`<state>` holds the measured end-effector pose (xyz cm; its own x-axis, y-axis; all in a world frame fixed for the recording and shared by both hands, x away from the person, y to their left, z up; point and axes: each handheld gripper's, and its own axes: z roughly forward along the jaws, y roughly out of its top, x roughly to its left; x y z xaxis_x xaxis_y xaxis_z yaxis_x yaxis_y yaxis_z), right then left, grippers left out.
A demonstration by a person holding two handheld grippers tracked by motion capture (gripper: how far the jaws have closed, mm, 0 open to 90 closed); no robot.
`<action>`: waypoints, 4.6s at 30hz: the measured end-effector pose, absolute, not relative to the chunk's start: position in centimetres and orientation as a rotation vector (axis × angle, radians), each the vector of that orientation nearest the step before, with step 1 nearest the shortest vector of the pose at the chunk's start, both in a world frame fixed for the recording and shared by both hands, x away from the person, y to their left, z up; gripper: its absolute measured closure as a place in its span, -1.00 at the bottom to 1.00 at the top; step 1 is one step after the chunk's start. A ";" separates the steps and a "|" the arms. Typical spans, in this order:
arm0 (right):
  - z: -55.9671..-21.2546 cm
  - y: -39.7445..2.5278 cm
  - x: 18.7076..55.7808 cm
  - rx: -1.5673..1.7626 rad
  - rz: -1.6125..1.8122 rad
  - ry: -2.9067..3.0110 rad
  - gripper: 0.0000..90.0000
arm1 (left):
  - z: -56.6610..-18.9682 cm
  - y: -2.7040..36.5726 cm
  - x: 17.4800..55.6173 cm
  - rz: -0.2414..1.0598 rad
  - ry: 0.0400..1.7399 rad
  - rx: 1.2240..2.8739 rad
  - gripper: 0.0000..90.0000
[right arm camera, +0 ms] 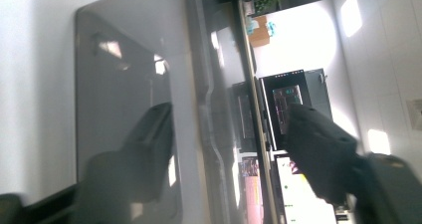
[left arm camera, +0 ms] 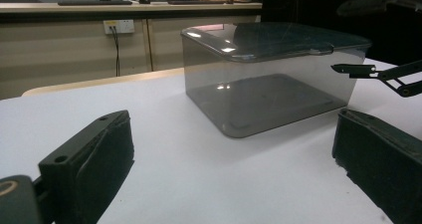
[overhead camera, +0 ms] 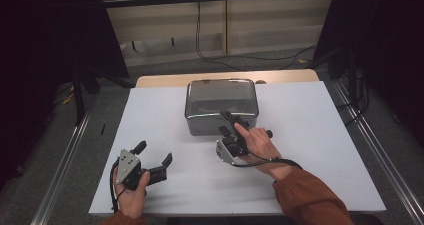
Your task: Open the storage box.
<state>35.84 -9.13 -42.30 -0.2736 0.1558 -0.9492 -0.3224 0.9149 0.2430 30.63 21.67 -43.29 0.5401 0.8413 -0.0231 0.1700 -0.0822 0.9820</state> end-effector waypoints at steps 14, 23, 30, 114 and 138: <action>-43.1 -9.0 36.3 -0.119 0.379 1.819 0.28 | -43.2 21.8 30.9 0.694 0.903 1.576 -0.94; -43.4 -8.8 36.6 -0.123 0.366 1.819 0.47 | -43.1 21.6 31.3 0.689 0.892 1.608 -0.94; -43.0 -8.9 36.5 -0.120 0.374 1.817 0.66 | -42.8 21.1 32.1 0.679 0.871 1.616 -0.90; -39.5 -9.0 37.1 -0.092 0.442 1.752 0.76 | -42.4 15.3 45.2 0.703 0.731 1.665 -0.86; -40.3 -10.1 37.8 0.052 0.532 1.818 0.29 | -42.1 15.4 45.2 0.734 0.673 1.649 -0.74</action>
